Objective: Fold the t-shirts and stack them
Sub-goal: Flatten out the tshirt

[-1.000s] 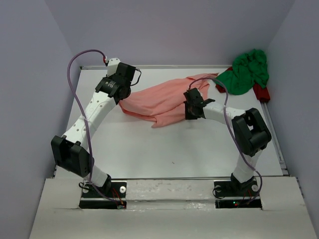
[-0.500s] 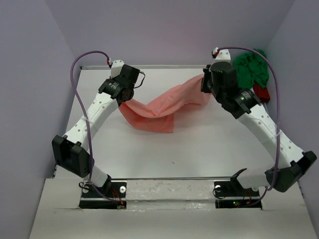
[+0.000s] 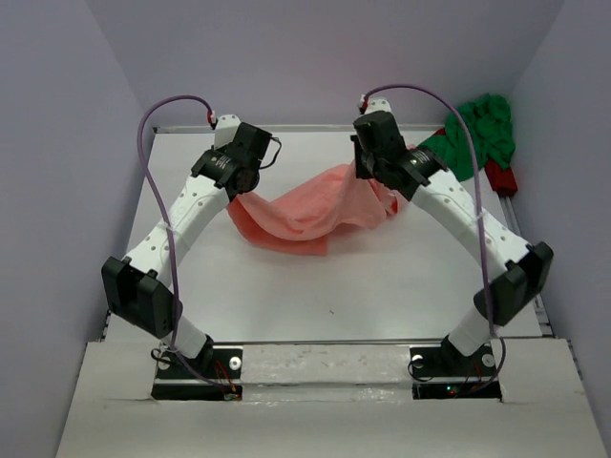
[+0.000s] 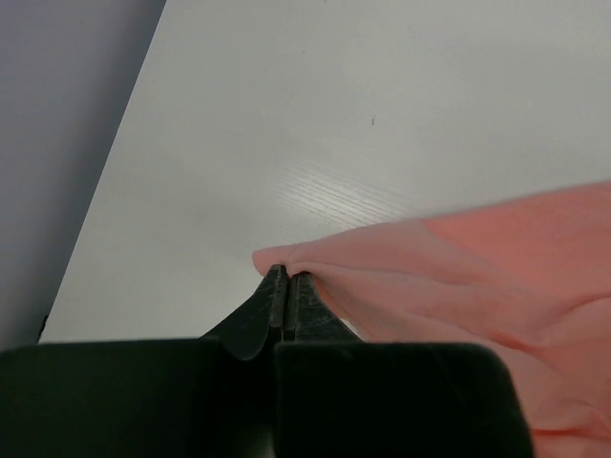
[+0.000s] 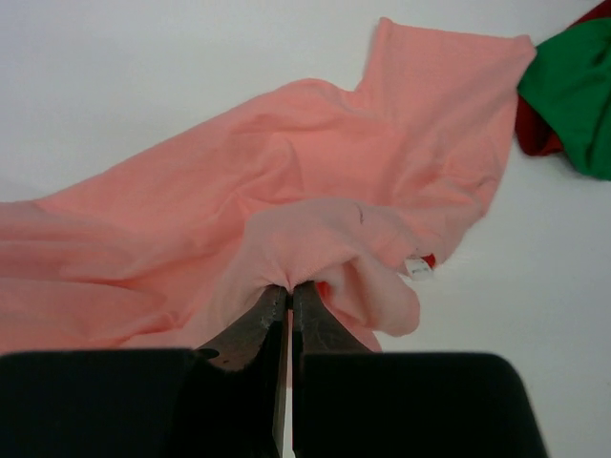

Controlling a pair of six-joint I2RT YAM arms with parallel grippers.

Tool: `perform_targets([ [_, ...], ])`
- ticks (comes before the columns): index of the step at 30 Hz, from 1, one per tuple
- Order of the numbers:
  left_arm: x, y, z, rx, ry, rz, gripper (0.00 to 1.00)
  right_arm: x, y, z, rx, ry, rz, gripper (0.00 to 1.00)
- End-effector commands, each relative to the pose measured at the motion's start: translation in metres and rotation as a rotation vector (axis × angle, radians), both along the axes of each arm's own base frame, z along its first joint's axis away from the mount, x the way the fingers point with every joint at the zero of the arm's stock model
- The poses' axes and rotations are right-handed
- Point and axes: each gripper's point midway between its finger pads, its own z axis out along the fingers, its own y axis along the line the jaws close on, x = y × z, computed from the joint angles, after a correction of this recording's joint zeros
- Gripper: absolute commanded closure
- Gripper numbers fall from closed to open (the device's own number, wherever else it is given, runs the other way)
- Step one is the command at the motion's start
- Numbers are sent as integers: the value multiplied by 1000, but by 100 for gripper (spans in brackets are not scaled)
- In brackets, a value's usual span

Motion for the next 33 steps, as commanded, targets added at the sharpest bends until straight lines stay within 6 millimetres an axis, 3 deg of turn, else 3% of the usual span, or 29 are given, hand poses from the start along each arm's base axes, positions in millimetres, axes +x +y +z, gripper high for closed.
perform_targets([
  [1,3,5,11,25,-31,39,100,60,18,-39,1,83,18,100],
  [2,4,4,12,22,-32,34,100,72,20,-51,5,110,23,100],
  [3,4,4,12,20,-33,32,100,86,19,-45,5,96,7,100],
  [4,5,4,13,20,-35,32,100,95,15,-70,-26,137,-15,100],
  [5,5,4,12,28,-30,28,100,108,14,-64,-27,126,-29,100],
  [6,5,4,13,31,-30,29,100,124,9,-97,-43,191,-40,100],
  [7,5,5,12,37,-28,29,100,132,8,-94,-19,196,-44,100],
  [9,6,6,10,48,-26,29,100,145,1,-120,0,247,-55,100],
  [12,8,4,4,55,-11,18,100,153,-8,-135,-10,267,-73,100],
  [16,12,-3,-1,29,-7,-5,100,155,0,-158,-19,315,17,100],
  [19,15,-5,-4,28,-2,-9,100,157,6,-164,-22,324,64,100],
  [25,16,-7,-6,25,-1,-12,100,150,24,-144,45,302,169,100],
  [26,16,-7,-7,27,2,-12,100,143,35,-126,42,269,191,100],
  [28,15,-6,-9,26,4,-8,100,130,32,-106,-29,221,125,100],
  [29,15,-5,-9,28,6,-7,100,131,23,-106,-53,217,79,100],
  [31,11,-4,-7,26,3,2,100,111,11,-78,-77,164,-21,100],
  [32,10,-3,-7,25,5,4,100,97,2,-88,-114,182,-56,100],
  [33,7,-3,-6,21,5,8,100,83,-10,-44,-112,69,-114,100],
])
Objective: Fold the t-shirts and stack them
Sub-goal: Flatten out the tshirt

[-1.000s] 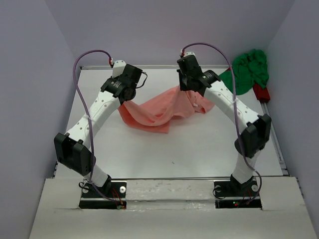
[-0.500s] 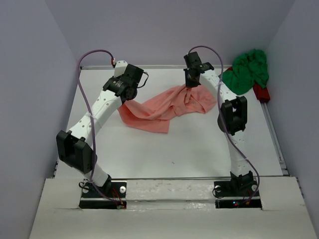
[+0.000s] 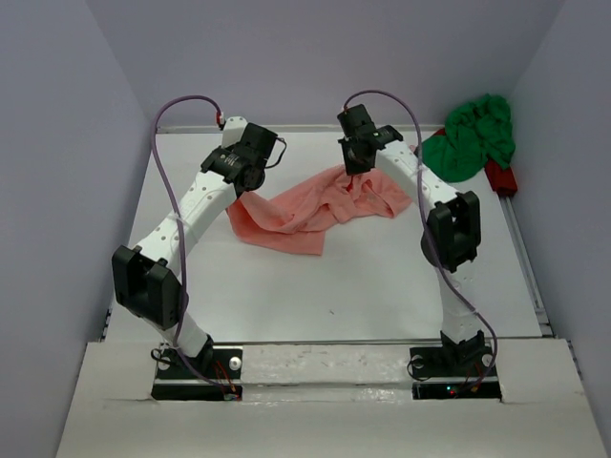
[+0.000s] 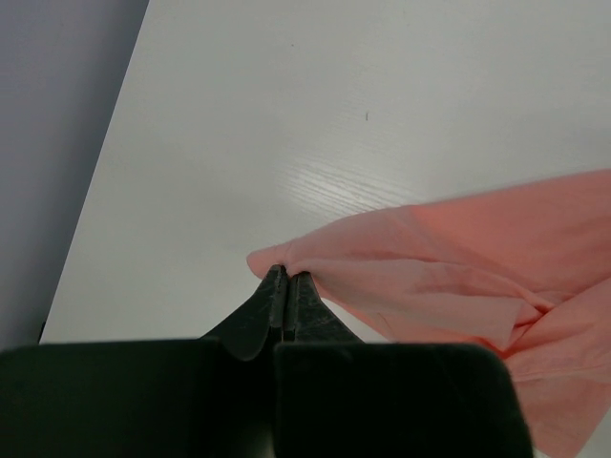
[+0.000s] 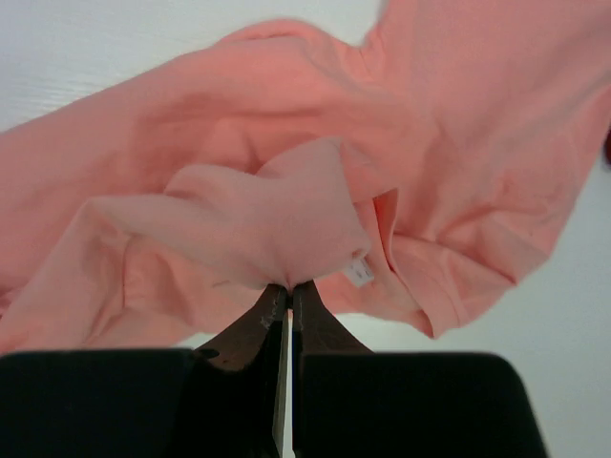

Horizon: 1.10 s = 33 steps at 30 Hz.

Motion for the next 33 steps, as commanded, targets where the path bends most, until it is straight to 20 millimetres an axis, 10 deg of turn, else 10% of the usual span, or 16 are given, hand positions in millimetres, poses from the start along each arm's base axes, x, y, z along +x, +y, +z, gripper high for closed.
perform_targets([
  [1,-7,5,16,-11,-43,25,100,-51,-31,134,-40,-313,-168,100],
  [7,-34,-4,87,-118,-229,-12,100,-144,-88,281,71,-661,-167,100],
  [17,-126,-8,235,-439,-610,-204,100,-278,-184,443,199,-979,-220,100],
  [24,-161,35,270,-463,-701,-176,100,-309,-199,465,256,-1023,-204,100],
  [27,-155,47,265,-363,-672,-101,100,-288,-185,454,221,-968,-195,100],
  [33,-111,7,217,-233,-505,-61,100,-232,-142,380,171,-743,-195,100],
])
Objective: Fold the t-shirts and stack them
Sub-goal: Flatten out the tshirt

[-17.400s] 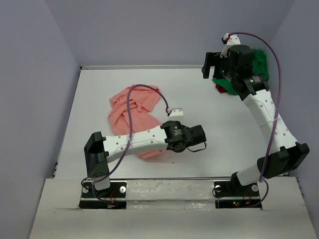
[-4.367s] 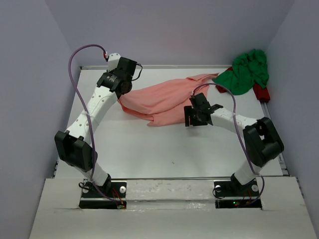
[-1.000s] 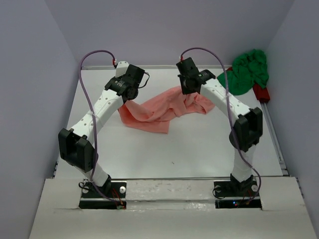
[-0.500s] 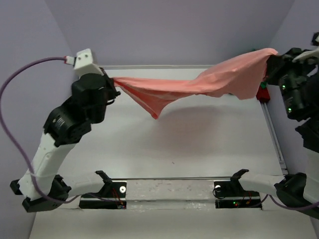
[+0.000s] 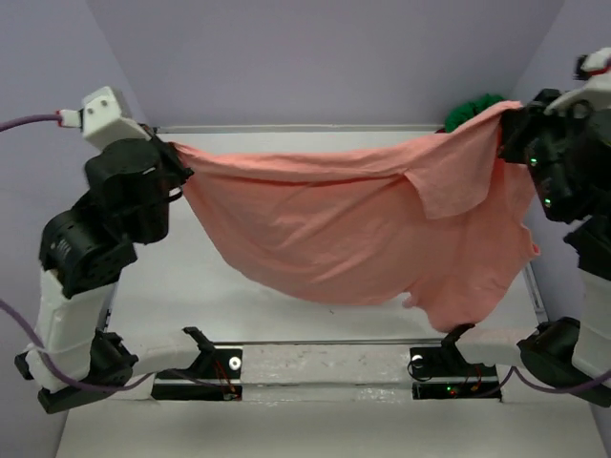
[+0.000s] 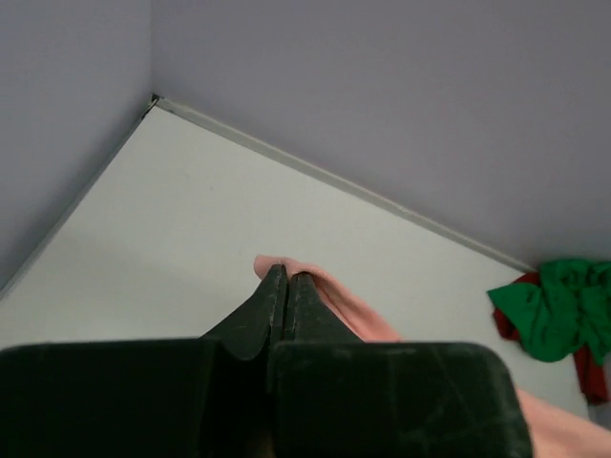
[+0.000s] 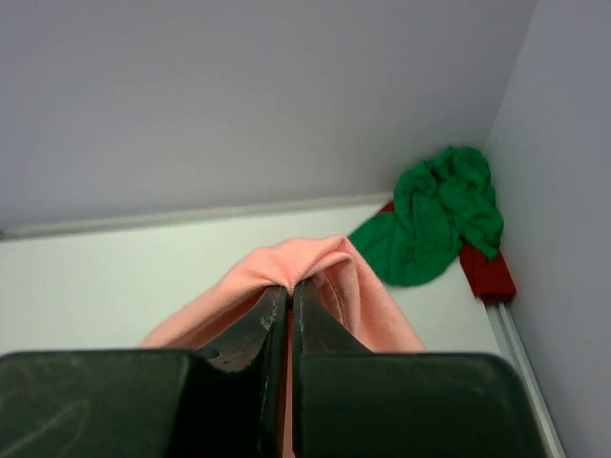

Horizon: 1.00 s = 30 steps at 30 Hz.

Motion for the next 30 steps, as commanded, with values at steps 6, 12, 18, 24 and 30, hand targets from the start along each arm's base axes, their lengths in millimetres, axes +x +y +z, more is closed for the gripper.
perform_targets([
  [6,87,-49,-157,298,404,86,100,80,55,-136,-119,354,-23,100],
  [12,139,-21,-202,340,542,195,100,137,73,-187,-191,467,-68,100],
  [18,179,10,-222,369,634,276,100,210,69,-217,-239,540,-86,100],
  [24,215,32,-268,383,724,333,100,276,81,-272,-255,635,45,100],
  [30,241,46,-314,371,797,374,44,330,83,-300,-242,620,87,100],
])
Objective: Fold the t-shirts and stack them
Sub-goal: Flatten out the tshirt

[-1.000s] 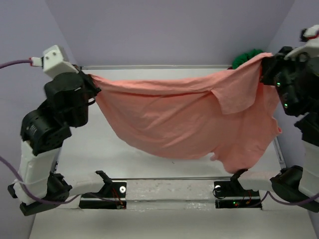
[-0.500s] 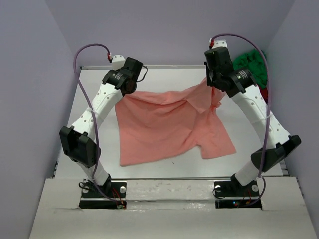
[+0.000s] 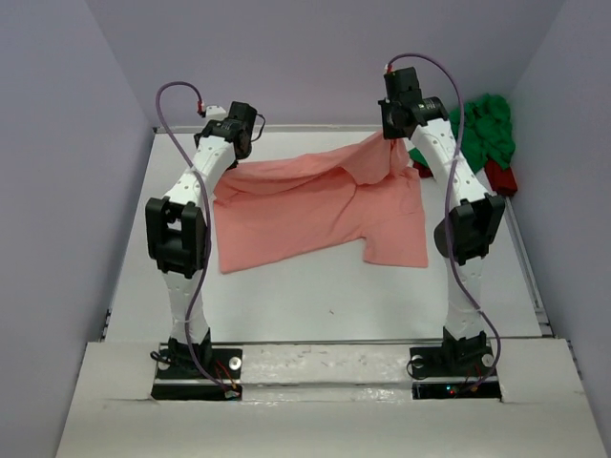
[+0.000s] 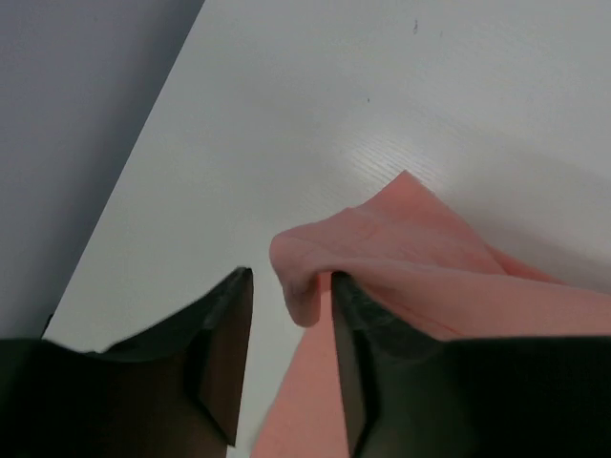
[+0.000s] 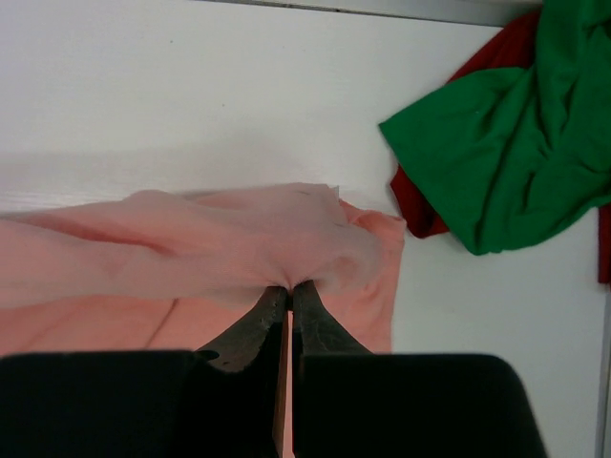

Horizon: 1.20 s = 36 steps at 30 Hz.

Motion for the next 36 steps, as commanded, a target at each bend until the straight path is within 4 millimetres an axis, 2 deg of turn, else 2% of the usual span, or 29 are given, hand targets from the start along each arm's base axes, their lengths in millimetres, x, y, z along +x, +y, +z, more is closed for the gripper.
perform_targets([
  [1,19,14,-2,-16,-32,38,31,45,3,13,46,-111,52,100],
  [2,24,17,-4,-18,-41,48,20,51,-6,11,8,-109,65,96],
  [3,27,18,-4,-22,-45,51,1,56,-7,10,-1,-116,66,84],
  [4,30,23,-2,-25,-53,61,1,64,-17,15,-9,-143,47,52],
  [5,34,24,4,-24,-71,61,1,68,-24,8,-32,-133,46,20],
  [6,35,25,8,-25,-78,61,1,70,-35,10,-44,-140,20,7],
  [7,33,23,13,-34,-80,53,1,68,-38,10,-51,-135,7,1],
  [8,29,22,30,-53,-116,51,1,61,-47,25,-38,-153,-17,0],
  [10,18,21,50,-45,-152,50,1,48,-52,39,-27,-170,-42,0],
  [11,5,17,65,-34,-172,38,1,29,-54,53,3,-181,-57,0],
  [14,-29,17,81,4,-163,26,1,1,-58,70,62,-215,-101,0],
  [15,-38,12,79,0,-152,21,1,-22,-63,68,63,-202,-108,0],
  [16,-59,18,73,29,-110,34,1,-31,-66,71,71,-211,-125,0],
  [17,-71,19,68,31,-95,49,1,-41,-70,71,101,-219,-181,0],
  [18,-80,10,60,8,-80,26,1,-54,-73,52,101,-177,-200,0],
  [19,-95,6,50,-24,-68,2,1,-70,-72,66,177,-217,-232,2],
  [20,-102,-1,44,-74,-67,-22,1,-79,-70,62,212,-210,-242,4],
  [21,-104,-19,36,-161,-74,-76,1,-92,-69,34,221,-150,-250,9],
  [22,-110,-27,31,-219,-93,-75,1,-105,-63,42,261,-175,-241,12],
  [23,-121,-30,8,-250,-55,-86,1,-114,-55,35,288,-162,-233,15],
  [24,-128,-37,9,-314,-81,-101,2,-122,-47,28,316,-149,-218,18],
  [25,-140,-38,-5,-357,-79,-74,4,-140,-46,13,310,-141,-232,24],
  [27,-149,-51,-24,-443,-67,-85,12,-156,-44,-2,314,-139,-207,37],
  [28,-154,-54,-34,-472,-60,-86,13,-164,-46,-11,319,-130,-213,39],
  [29,-166,-55,-54,-498,-26,-78,13,-176,-45,-33,321,-83,-208,41],
  [30,-170,-62,-61,-537,-8,-85,13,-185,-47,-30,326,-96,-201,42],
  [33,-184,-72,-84,-595,68,-62,14,-206,-50,-46,325,-47,-203,41],
  [36,-197,-79,-105,-644,107,-37,14,-217,-45,-53,373,-23,-211,41],
])
